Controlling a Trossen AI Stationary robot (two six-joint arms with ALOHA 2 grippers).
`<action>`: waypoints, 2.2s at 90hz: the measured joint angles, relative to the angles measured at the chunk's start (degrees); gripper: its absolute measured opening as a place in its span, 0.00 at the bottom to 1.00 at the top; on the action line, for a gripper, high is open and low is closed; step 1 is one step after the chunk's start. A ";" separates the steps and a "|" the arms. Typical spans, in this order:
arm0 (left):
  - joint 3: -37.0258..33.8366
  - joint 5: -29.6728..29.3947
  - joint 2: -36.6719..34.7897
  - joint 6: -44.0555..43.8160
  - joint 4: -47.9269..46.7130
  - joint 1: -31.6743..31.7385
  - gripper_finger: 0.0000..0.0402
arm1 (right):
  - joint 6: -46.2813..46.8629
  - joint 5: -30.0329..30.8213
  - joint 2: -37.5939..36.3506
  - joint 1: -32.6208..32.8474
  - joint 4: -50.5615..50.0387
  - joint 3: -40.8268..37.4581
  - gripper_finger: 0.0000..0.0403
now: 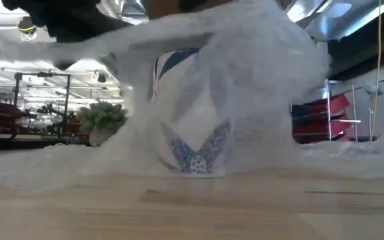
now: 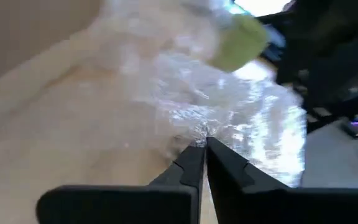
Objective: Wrap mug
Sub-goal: Wrap the white mug with bubble wrap
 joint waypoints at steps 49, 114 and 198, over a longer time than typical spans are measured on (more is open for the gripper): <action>0.00 2.27 -3.13 2.22 -0.77 -1.49 0.00 | -1.37 -12.49 8.44 -5.29 0.13 -0.13 0.04; -0.07 1.27 11.93 14.85 15.02 -4.19 0.00 | -1.85 -13.98 10.78 -6.76 2.07 0.48 0.01; 0.24 2.04 27.69 29.33 38.95 0.81 0.00 | -3.40 -15.69 10.00 -6.74 3.38 0.59 0.01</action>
